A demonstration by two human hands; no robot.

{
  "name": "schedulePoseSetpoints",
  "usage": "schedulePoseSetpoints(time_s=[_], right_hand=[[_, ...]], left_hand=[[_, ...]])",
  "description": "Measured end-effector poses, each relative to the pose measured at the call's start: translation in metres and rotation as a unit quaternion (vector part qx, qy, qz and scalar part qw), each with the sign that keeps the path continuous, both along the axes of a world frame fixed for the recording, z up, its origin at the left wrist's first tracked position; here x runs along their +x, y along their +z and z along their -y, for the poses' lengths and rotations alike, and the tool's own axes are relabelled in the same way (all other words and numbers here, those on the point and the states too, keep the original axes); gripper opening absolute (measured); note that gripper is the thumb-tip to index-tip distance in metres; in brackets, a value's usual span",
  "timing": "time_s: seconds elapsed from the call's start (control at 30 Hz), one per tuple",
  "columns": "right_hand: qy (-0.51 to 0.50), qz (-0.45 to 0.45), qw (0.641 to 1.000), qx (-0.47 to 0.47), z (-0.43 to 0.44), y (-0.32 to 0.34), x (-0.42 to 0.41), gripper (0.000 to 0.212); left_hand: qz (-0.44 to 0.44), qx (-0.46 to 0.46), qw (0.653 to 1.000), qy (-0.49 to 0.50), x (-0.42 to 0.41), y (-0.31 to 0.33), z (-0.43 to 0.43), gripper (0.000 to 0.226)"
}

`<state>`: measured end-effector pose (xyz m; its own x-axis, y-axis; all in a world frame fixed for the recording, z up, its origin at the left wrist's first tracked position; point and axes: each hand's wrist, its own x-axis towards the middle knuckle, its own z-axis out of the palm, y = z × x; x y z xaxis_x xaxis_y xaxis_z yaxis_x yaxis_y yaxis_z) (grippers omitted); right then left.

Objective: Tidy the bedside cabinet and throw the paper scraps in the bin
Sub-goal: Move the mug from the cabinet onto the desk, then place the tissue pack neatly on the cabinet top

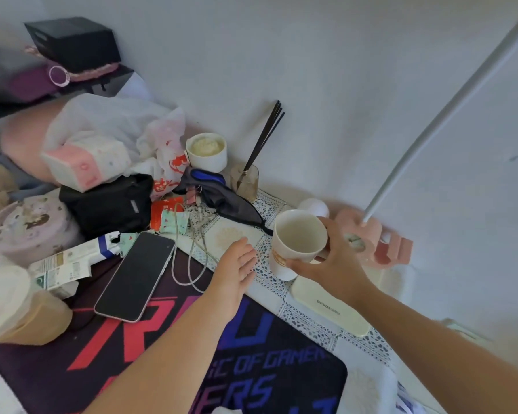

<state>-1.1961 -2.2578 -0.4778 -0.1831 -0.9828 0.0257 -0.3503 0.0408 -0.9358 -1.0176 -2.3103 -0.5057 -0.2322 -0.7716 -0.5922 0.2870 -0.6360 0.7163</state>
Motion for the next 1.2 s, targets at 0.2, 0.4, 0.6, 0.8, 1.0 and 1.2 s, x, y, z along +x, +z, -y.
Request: schedulePoseSetpoints(time_s=[0.2,0.4,0.6,0.8,1.0,1.2], right_hand=[[-0.015,-0.011,1.0,0.002,0.003,-0.011,0.0,0.075],[-0.005,-0.025,1.0,-0.011,0.002,-0.016,0.002,0.078],[-0.01,-0.036,0.999,-0.018,-0.002,-0.018,0.007,0.081],[-0.006,-0.06,0.998,0.016,-0.005,-0.014,0.002,0.107],[-0.087,-0.096,0.991,-0.02,-0.051,-0.007,-0.034,0.073],[-0.244,-0.163,0.956,-0.011,-0.155,-0.037,-0.117,0.041]], left_hand=[[0.044,-0.068,0.994,-0.071,-0.006,-0.002,0.003,0.035],[0.02,-0.057,0.996,-0.068,-0.018,-0.012,-0.001,0.028],[0.014,-0.073,0.996,-0.047,-0.02,-0.015,-0.008,0.031],[0.026,-0.057,0.997,-0.05,-0.018,-0.007,-0.014,0.03],[0.284,-0.192,0.938,-0.05,-0.012,-0.013,-0.044,0.035],[0.445,-0.439,0.771,-0.122,-0.03,-0.027,-0.089,0.03]])
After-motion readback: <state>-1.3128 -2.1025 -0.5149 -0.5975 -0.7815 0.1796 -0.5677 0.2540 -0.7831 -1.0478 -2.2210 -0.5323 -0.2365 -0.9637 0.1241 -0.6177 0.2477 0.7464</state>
